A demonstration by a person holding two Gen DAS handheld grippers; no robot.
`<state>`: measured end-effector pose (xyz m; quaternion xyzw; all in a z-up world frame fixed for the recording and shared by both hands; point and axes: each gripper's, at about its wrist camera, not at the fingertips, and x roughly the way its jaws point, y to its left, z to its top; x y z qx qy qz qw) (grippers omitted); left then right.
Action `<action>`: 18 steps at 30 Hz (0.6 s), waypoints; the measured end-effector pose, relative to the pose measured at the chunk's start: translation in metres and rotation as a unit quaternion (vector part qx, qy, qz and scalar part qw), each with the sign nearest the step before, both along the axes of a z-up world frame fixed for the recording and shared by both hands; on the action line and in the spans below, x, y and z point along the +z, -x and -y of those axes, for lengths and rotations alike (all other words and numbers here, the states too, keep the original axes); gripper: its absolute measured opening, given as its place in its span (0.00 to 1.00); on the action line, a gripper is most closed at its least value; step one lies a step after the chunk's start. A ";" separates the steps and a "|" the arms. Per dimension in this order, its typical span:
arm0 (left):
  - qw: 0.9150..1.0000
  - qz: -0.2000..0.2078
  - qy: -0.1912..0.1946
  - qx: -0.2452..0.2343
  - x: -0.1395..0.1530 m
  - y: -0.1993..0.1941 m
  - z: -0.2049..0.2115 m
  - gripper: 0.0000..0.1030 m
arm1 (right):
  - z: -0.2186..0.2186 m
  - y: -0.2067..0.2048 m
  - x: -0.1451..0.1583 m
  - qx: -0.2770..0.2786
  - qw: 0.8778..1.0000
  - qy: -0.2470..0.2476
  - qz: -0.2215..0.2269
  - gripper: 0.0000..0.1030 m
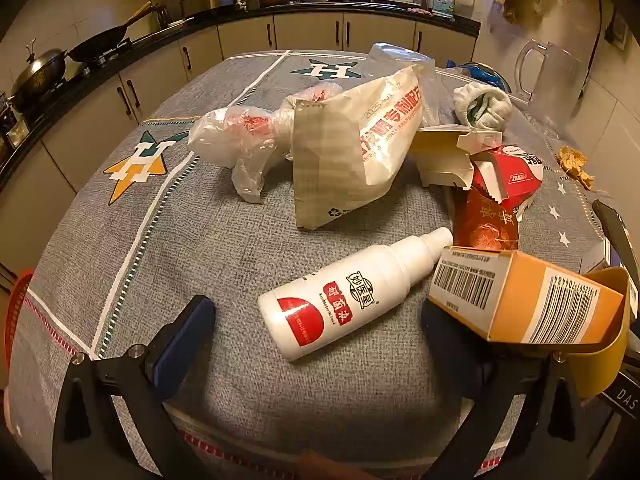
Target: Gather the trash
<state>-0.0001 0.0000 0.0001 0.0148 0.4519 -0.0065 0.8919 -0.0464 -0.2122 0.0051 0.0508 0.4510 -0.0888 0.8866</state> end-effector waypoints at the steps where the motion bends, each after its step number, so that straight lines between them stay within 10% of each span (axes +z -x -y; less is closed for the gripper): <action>1: 1.000 0.000 0.000 0.000 0.000 0.000 0.000 1.00 | 0.000 0.000 0.000 0.000 1.000 0.000 0.000 1.00; 18: 1.000 -0.002 0.000 0.000 0.000 -0.003 0.002 1.00 | 0.000 0.000 0.000 0.000 1.000 0.000 -0.001 1.00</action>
